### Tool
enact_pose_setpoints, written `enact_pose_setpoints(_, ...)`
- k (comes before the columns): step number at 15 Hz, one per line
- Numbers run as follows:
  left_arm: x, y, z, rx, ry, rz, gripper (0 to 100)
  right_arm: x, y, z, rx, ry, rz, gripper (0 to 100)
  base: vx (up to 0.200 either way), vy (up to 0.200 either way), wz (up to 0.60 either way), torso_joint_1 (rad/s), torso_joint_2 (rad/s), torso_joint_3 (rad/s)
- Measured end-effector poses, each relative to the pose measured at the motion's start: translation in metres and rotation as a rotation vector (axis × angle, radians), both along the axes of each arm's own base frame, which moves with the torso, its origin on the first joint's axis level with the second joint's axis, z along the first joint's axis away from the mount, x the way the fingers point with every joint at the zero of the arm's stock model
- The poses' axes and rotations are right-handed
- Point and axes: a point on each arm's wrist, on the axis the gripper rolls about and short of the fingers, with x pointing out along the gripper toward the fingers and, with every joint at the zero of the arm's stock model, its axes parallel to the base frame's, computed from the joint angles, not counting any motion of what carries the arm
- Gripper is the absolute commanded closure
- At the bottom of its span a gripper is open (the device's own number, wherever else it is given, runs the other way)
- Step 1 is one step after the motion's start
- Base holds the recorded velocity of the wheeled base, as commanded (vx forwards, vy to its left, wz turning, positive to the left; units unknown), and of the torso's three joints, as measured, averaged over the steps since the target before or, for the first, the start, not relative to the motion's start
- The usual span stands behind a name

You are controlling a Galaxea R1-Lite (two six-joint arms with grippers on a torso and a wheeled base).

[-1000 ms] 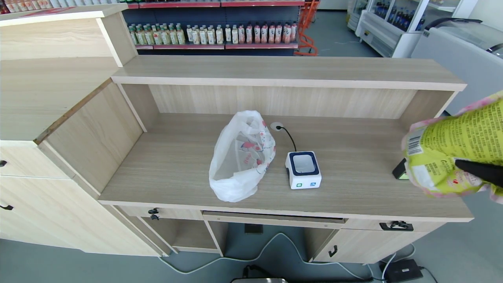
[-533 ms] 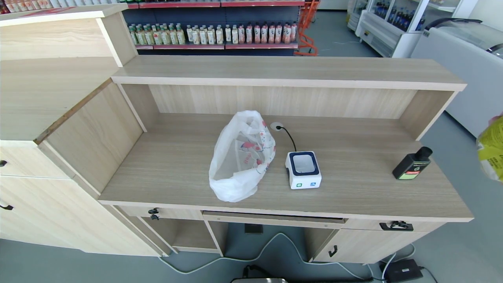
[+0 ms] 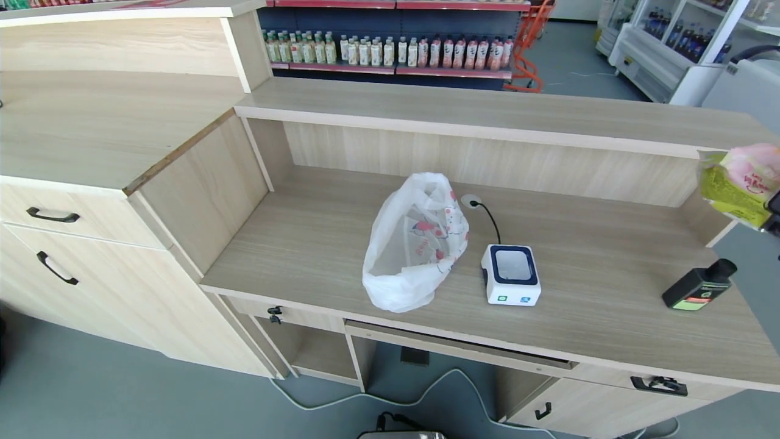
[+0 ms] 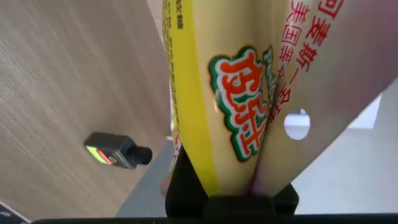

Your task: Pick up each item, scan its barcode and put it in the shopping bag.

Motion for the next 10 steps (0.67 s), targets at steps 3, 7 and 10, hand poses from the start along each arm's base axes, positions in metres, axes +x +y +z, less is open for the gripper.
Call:
enact_pose_setpoints(3,0.000,0.000,0.000,0.000,0.000,-0.001,0,0.017,0.004,-0.013,-0.285,0.031,0.261,100,0.000,0.000,0.00,0.000,0.00,0.000)
enact_pose_setpoints(7,0.000,0.000,0.000,0.000,0.000,-0.001,0,0.037,0.001,-0.044,-0.511,0.049,0.551,100,0.000,0.000,0.00,0.000,0.00,0.000)
enact_pose_setpoints(10,0.000,0.000,0.000,0.000,0.000,0.000,0,0.059,-0.008,-0.066,-0.582,0.081,0.624,100,0.000,0.000,0.00,0.000,0.00,0.000)
